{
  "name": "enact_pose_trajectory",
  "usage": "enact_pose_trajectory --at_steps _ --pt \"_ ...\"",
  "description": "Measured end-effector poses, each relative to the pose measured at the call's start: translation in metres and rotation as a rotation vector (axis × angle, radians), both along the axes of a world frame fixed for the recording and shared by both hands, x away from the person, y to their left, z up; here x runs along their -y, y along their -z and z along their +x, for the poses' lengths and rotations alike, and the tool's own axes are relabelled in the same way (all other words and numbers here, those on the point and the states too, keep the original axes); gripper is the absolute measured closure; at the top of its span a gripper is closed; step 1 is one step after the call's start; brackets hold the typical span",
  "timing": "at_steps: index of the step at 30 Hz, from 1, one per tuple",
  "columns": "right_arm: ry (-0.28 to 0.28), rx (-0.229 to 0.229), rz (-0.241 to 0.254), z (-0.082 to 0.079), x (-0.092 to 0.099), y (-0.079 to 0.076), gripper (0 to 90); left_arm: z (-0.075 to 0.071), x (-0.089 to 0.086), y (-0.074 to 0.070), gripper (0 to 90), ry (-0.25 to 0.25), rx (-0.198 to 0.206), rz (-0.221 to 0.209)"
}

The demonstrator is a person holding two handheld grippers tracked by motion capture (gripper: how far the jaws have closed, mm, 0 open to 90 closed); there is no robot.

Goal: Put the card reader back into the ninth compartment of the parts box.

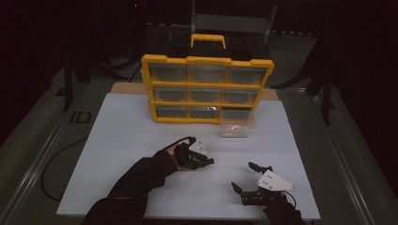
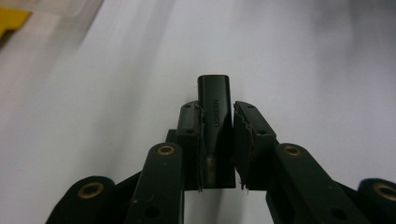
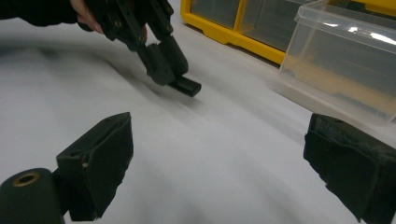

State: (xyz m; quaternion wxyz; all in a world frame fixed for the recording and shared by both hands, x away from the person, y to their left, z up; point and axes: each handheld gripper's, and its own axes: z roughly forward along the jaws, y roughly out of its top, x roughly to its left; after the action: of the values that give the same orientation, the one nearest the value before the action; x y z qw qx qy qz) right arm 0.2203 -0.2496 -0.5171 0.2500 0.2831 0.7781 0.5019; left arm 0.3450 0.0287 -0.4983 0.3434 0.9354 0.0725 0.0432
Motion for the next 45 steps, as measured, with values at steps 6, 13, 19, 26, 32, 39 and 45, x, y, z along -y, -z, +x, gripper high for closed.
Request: enact_pose_trajectory --at_steps 6,13,19,26,32,39,45 --pt "0.001 -0.001 0.002 0.0 0.0 0.0 8.5 0.0 -0.001 -0.008 74.5 0.007 0.014 0.009" --pt "0.001 -0.004 0.001 0.0 0.0 0.0 8.5 0.001 -0.003 -0.028 74.4 0.002 0.022 -0.009" --pt "-0.001 -0.005 0.002 0.001 0.0 0.0 8.5 0.001 -0.001 -0.039 74.4 0.012 0.028 -0.018" --pt "-0.001 -0.002 0.003 0.0 0.0 0.0 8.5 0.004 0.002 -0.049 74.5 0.02 0.026 -0.022" --pt "-0.003 -0.002 0.003 0.0 0.0 0.0 8.5 0.008 0.006 -0.06 74.4 0.024 0.028 -0.033" --pt "-0.003 -0.002 0.007 0.0 -0.001 0.0 8.6 0.01 0.01 -0.073 74.5 0.034 0.04 -0.034" --pt "-0.002 -0.003 0.008 0.0 -0.001 0.0 8.6 0.013 0.013 -0.079 74.5 0.036 0.04 -0.04"
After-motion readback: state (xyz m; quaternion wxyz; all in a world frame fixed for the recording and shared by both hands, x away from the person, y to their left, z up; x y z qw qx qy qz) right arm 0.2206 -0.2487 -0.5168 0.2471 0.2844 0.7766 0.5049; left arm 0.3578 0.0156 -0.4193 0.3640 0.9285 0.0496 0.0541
